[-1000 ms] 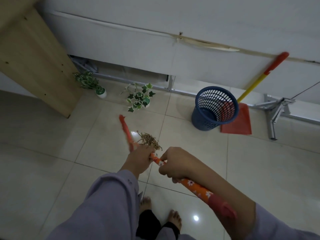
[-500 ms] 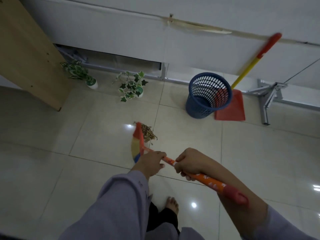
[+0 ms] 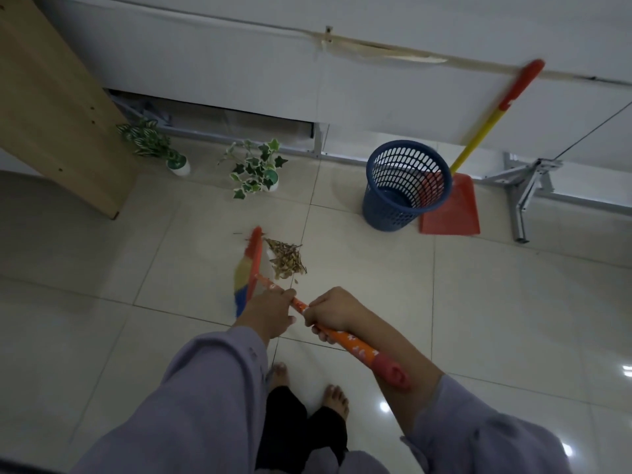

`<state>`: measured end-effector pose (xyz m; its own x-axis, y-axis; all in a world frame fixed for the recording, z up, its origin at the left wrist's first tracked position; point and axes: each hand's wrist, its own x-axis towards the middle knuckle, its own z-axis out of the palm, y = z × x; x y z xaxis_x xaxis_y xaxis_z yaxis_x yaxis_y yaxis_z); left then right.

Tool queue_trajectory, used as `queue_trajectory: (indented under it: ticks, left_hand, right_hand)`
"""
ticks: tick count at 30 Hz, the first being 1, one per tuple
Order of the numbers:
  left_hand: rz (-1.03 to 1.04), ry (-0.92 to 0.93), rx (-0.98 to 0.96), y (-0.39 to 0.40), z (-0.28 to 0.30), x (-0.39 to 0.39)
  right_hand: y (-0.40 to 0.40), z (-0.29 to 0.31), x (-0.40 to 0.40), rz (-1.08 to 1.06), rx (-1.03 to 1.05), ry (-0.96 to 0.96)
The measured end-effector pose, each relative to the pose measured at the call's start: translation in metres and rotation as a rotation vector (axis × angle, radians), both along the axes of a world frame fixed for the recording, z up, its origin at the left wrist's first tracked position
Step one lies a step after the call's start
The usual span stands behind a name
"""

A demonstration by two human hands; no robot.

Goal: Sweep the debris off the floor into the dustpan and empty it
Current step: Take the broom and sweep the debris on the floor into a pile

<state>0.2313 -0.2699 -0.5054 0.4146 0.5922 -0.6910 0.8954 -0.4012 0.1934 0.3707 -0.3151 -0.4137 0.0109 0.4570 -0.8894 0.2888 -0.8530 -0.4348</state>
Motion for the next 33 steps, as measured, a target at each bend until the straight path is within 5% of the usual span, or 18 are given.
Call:
queue_trajectory:
  ticks: [6, 18, 24, 33]
  left_hand:
    - [0.013, -0.083, -0.05, -0.017, 0.009, 0.02]
    - [0.015, -0.129, 0.174, 0.012, 0.089, 0.018]
    - [0.055, -0.002, 0.153, 0.018, 0.069, -0.037]
    - [0.085, 0.055, 0.111, 0.042, 0.029, -0.095]
  right_hand:
    - [-0.014, 0.009, 0.026, -0.021, -0.023, -0.054]
    - [0.018, 0.1, 0.034, 0.209, 0.012, -0.042]
    - [0.035, 0.07, -0.021, 0.291, -0.02, 0.043]
    - [0.07, -0.006, -0.086, 0.1, 0.009, 0.062]
